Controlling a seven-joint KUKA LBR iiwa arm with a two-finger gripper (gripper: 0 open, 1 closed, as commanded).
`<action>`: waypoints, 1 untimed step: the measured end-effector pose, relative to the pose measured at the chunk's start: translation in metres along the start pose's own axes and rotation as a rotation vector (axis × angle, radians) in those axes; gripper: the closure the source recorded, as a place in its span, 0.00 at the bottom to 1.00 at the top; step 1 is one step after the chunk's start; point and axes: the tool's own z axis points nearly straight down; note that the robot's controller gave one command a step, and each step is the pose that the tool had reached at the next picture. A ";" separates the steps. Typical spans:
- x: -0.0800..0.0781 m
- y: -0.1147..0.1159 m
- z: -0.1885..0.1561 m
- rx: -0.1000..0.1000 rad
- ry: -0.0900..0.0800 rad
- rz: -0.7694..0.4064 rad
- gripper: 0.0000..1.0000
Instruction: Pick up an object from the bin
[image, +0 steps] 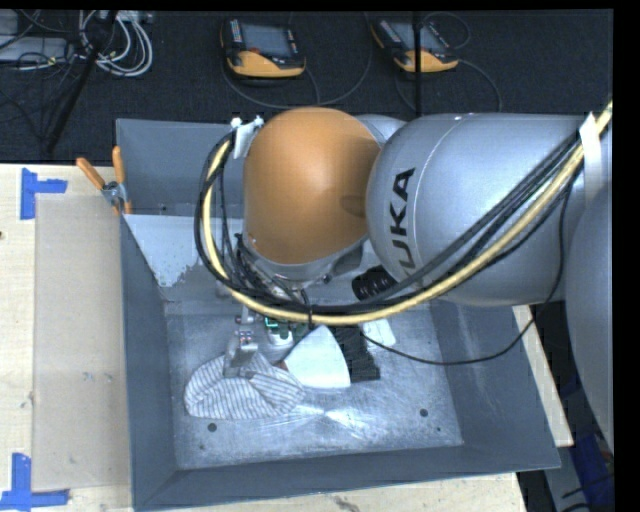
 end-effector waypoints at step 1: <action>-0.002 -0.001 -0.005 -0.001 -0.008 0.004 0.00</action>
Offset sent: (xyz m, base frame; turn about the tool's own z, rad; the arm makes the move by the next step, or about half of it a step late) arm -0.0242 -0.0051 -0.1527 -0.0025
